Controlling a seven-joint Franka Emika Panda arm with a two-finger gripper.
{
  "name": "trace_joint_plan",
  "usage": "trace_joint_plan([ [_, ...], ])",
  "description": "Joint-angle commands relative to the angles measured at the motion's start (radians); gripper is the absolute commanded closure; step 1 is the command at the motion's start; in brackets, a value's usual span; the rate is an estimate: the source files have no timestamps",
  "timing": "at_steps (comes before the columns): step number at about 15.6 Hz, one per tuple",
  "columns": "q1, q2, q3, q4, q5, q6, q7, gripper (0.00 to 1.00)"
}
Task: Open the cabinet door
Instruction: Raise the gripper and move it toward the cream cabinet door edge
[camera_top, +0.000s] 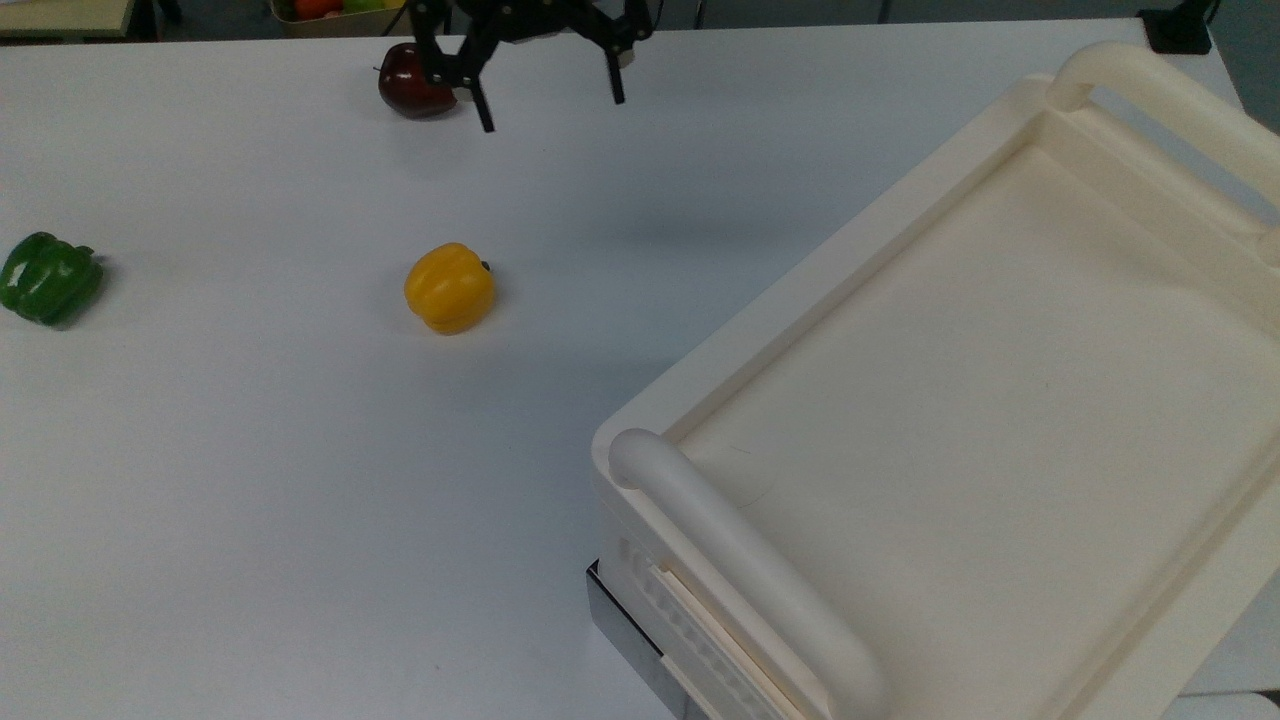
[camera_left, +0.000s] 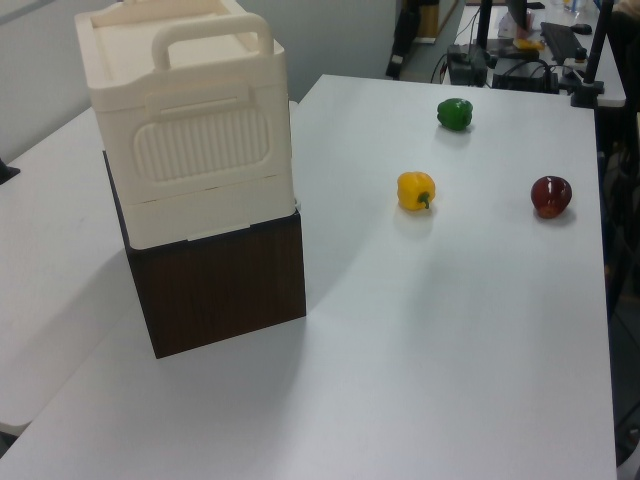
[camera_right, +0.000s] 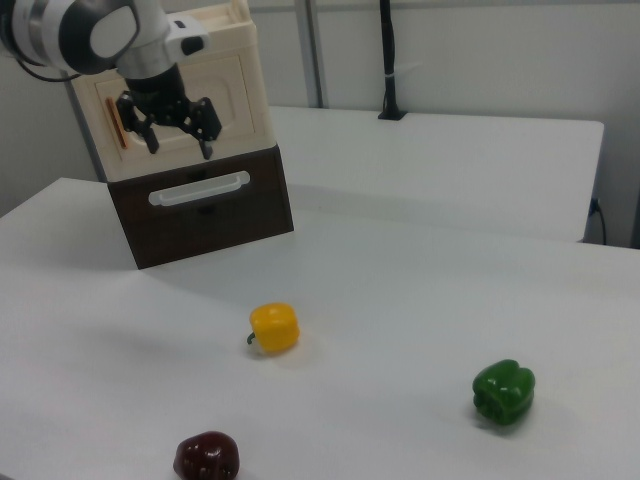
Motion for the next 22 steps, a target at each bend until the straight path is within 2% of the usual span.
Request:
trace_joint_plan([
  [1, 0.078, 0.042, -0.019, -0.005, 0.047, 0.083, -0.03, 0.0],
  [6, 0.162, 0.085, -0.017, -0.003, 0.055, 0.264, -0.041, 0.0],
  [12, 0.242, 0.085, -0.019, -0.001, 0.033, 0.355, -0.035, 0.0],
  [14, 0.274, 0.089, -0.028, -0.003, 0.015, 0.382, -0.036, 0.05],
  [15, 0.291, 0.091, -0.029, -0.003, 0.013, 0.403, -0.032, 0.1],
  [16, 0.297, 0.091, -0.029, -0.003, 0.012, 0.414, -0.032, 0.21],
  [17, 0.305, 0.091, -0.031, -0.003, 0.012, 0.417, -0.032, 0.43],
  [18, 0.307, 0.092, -0.031, -0.003, 0.012, 0.419, -0.036, 0.56],
  [20, 0.305, 0.105, -0.031, -0.001, 0.012, 0.427, -0.038, 0.69],
  [22, 0.305, 0.111, -0.031, -0.005, 0.012, 0.479, -0.036, 0.7],
])
